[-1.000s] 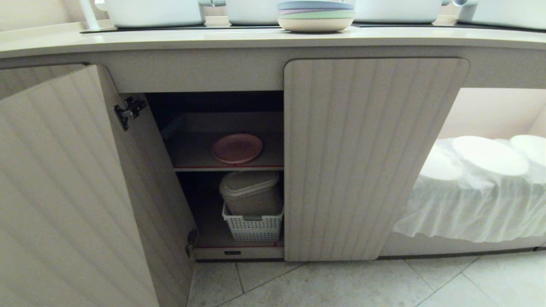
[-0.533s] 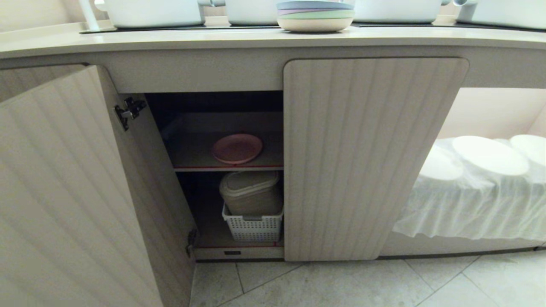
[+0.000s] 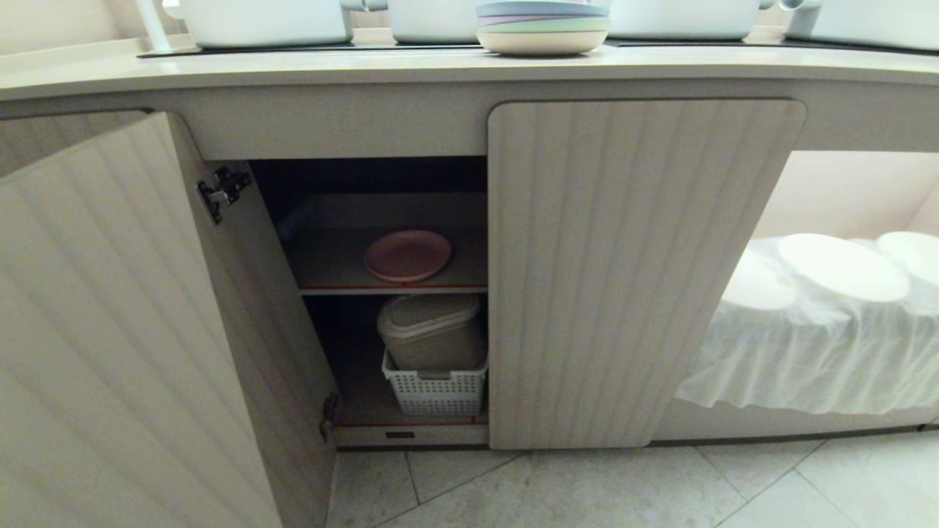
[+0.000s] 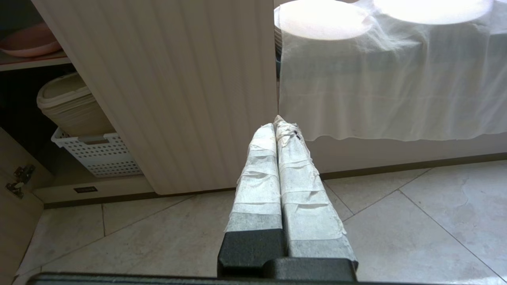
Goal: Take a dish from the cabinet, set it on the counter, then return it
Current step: Close the cabinet door
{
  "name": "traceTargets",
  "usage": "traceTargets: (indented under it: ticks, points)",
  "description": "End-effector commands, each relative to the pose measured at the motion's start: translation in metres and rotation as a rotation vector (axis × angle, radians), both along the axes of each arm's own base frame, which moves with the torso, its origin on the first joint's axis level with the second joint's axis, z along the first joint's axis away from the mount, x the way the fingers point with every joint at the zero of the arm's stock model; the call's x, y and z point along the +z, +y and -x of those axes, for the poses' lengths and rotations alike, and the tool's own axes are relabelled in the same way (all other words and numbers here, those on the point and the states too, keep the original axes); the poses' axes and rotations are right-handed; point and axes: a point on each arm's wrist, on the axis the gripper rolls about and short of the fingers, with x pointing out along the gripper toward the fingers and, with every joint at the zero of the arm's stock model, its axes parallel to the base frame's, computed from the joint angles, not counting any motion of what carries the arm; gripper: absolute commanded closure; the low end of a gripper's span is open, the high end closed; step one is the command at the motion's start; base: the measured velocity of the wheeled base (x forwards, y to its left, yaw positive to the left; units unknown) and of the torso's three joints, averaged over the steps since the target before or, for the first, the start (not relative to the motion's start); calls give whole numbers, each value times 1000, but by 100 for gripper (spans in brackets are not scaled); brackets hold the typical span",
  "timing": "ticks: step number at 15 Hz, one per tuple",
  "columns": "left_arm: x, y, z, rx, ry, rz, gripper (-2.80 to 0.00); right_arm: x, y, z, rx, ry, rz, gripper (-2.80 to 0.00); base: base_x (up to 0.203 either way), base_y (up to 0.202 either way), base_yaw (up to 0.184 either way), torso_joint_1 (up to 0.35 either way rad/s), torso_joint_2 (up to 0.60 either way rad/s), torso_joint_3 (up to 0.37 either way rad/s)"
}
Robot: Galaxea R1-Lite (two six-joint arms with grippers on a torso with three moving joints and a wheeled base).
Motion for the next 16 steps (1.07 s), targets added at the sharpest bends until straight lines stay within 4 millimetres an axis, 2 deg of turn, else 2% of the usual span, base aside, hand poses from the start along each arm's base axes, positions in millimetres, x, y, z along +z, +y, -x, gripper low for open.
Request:
traceTargets:
  ticks: [1, 3, 8, 11, 16]
  points:
    - [-3, -3, 11, -25, -43, 2, 0, 0, 0, 0, 0, 0, 0, 0, 0, 0, 0, 0, 0, 0]
    - [-8, -5, 19, -53, -73, 5, 0, 0, 0, 0, 0, 0, 0, 0, 0, 0, 0, 0, 0, 0]
    - [-18, -6, 23, -62, -85, 77, 0, 0, 0, 0, 0, 0, 0, 0, 0, 0, 0, 0, 0, 0]
    - [-27, -5, 21, -80, -69, 126, 0, 0, 0, 0, 0, -1, 0, 0, 0, 0, 0, 0, 0, 0]
    - [-28, -7, 19, -169, -66, 188, 0, 0, 0, 0, 0, 0, 0, 0, 0, 0, 0, 0, 0, 0]
